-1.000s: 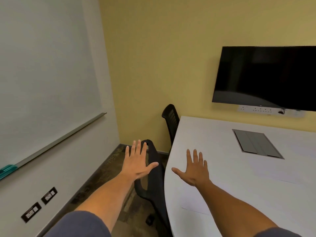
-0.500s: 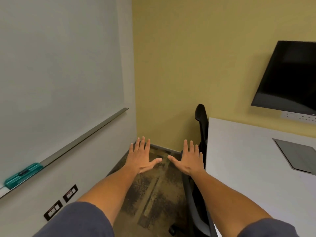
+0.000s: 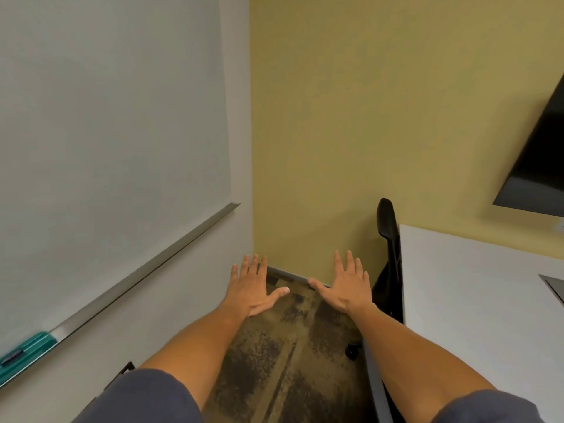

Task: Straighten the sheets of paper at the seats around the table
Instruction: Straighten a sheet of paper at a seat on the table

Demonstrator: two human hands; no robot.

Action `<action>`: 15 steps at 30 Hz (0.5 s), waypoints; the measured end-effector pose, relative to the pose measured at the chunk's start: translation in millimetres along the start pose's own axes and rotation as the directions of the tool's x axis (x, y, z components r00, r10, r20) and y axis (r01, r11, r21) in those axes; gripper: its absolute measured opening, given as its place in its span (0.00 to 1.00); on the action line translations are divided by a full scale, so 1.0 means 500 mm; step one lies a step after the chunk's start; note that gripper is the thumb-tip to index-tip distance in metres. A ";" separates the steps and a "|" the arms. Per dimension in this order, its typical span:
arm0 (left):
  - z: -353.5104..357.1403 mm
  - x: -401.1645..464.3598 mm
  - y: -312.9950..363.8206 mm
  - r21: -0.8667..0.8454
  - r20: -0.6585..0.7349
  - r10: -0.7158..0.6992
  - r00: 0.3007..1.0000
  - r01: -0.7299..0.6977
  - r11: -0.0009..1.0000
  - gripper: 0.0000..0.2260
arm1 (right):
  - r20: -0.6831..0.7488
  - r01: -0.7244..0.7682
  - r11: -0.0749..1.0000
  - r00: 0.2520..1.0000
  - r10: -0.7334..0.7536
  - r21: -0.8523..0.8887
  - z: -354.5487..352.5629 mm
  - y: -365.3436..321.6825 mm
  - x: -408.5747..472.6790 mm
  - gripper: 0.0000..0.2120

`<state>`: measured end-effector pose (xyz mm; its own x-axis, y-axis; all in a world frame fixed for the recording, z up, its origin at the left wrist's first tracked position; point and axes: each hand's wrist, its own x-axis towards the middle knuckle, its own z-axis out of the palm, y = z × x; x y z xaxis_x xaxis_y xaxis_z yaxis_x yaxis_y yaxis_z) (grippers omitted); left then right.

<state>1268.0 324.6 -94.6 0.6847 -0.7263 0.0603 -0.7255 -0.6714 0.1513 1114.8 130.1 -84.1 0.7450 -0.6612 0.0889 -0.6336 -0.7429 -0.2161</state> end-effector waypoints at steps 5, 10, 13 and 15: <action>0.007 0.134 0.023 0.020 0.020 0.036 0.999 -0.037 0.999 0.53 | -0.091 0.012 0.998 0.996 -0.017 -0.062 -0.029 0.058 0.157 0.52; 0.006 0.285 0.064 0.027 0.009 0.132 0.991 -0.132 0.991 0.53 | -0.096 -0.059 0.995 0.994 0.050 -0.086 -0.034 0.125 0.269 0.54; 0.017 0.388 0.078 0.027 0.009 0.200 0.980 -0.200 0.979 0.51 | -0.106 -0.148 0.987 0.984 0.141 -0.069 -0.024 0.168 0.326 0.54; 0.028 0.454 0.085 0.031 0.017 0.242 0.970 -0.243 0.970 0.50 | -0.122 -0.204 0.976 0.974 0.193 -0.081 -0.020 0.195 0.356 0.53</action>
<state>1391.8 129.3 -88.4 0.4871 -0.8698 0.0788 -0.8719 -0.4791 0.1016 1183.6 -61.2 -79.4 0.5772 -0.8001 0.1633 -0.7870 -0.5984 -0.1500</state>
